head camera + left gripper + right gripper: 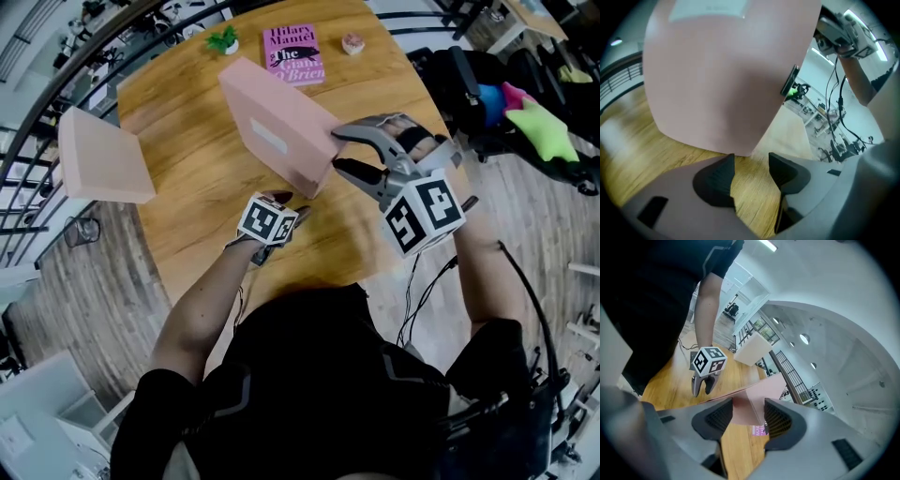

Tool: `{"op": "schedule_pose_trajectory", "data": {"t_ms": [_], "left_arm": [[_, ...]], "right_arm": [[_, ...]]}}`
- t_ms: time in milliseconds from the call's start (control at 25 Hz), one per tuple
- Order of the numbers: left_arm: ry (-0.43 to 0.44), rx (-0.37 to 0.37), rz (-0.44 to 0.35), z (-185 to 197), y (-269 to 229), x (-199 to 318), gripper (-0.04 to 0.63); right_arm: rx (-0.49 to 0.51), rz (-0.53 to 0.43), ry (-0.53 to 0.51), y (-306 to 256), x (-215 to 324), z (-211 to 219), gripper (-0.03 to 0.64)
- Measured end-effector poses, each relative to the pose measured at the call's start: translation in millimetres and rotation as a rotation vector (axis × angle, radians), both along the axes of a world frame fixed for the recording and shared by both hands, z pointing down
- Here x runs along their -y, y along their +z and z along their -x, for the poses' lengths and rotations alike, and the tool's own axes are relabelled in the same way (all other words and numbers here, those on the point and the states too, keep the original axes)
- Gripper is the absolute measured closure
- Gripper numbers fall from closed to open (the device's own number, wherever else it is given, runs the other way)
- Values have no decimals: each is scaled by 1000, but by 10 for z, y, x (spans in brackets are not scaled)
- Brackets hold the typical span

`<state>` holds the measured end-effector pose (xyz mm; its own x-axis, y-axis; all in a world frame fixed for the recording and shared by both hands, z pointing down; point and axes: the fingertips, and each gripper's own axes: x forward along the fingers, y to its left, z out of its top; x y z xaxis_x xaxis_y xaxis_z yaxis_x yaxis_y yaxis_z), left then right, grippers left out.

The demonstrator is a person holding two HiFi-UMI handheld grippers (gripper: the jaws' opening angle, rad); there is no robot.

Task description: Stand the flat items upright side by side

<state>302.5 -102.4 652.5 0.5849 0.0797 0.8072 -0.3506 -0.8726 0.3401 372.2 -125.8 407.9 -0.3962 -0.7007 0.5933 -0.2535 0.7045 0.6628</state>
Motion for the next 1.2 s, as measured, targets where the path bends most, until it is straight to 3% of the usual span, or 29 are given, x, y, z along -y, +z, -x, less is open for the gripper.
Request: {"op": "schedule_pose_trajectory", "data": {"t_ms": [200,440,640,720,840,920,1080,1200], "left_arm": [[-214,-159,-5,244,-430,159,350],[-313,-307,-114,610,-1017,289,350],[-390,-372,-174,1001,-1401,407,350],[-431,-400,-182,1151,-1536,437,350],[-525,-480,-105,1341,-1715,430,350],[-556,-518,-102,1434,-1838,385,350],[-549,-523,-254,1579,-2117,345,353],[-485,-498,-360,1646,-2266,281,353]], "right_arm": [[8,-25,3,-8,-51,184,393],[-1,-31,21,25,-134,345,385],[59,-25,79,44,-149,399,351],[113,-17,110,24,-137,393,347],[238,2,158,-29,-120,399,334],[304,9,195,-67,-113,398,307],[481,40,300,-124,-49,309,294],[675,89,372,-138,-38,218,284]]}}
